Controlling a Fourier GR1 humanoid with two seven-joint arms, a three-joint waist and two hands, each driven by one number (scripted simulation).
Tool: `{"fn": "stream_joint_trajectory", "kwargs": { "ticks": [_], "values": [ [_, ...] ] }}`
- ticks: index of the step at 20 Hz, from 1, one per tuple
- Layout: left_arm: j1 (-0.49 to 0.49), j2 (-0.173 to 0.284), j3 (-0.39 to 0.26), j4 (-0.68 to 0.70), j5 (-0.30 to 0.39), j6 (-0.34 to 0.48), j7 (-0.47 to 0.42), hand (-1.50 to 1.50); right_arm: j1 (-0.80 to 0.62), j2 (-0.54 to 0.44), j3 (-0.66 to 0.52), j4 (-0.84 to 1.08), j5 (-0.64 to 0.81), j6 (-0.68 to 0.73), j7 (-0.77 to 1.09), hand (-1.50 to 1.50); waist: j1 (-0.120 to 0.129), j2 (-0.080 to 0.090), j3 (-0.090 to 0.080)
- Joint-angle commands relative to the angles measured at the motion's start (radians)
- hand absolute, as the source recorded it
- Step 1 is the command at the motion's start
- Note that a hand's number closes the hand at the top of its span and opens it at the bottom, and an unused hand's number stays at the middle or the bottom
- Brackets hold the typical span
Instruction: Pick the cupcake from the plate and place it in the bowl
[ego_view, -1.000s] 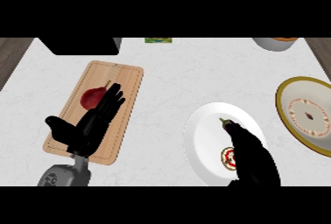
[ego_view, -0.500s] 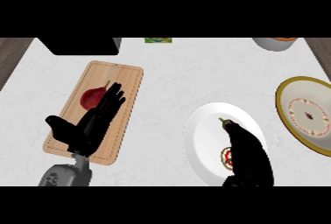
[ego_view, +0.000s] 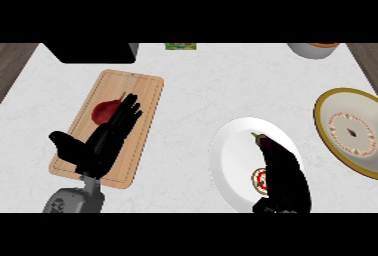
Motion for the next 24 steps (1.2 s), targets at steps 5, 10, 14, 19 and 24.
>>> {"fn": "stream_joint_trajectory", "kwargs": {
  "ticks": [5,10,14,19,24],
  "values": [
    [-0.008,-0.011,0.007,-0.005,-0.027,0.000,0.021,0.00,-0.032,0.012,0.006,0.028,0.043,0.019,-0.070,1.50,0.001,0.003,0.004],
    [-0.004,-0.032,0.011,0.004,-0.016,0.000,0.022,0.00,-0.054,0.041,0.022,0.089,0.073,-0.026,-0.120,1.50,0.003,0.004,0.004],
    [0.062,-0.010,0.005,-0.056,-0.016,-0.035,0.008,0.00,-0.035,0.015,0.008,0.086,0.109,-0.025,-0.131,1.50,0.004,0.003,0.004],
    [0.018,-0.032,0.014,0.015,-0.030,-0.026,-0.012,0.00,0.079,-0.070,0.011,0.076,0.096,-0.094,-0.269,1.50,-0.004,0.003,0.004],
    [0.008,-0.022,0.033,0.012,-0.023,-0.032,-0.014,0.00,0.113,-0.147,-0.015,0.081,0.120,-0.113,-0.336,1.50,-0.004,0.003,0.004]
  ]
}}
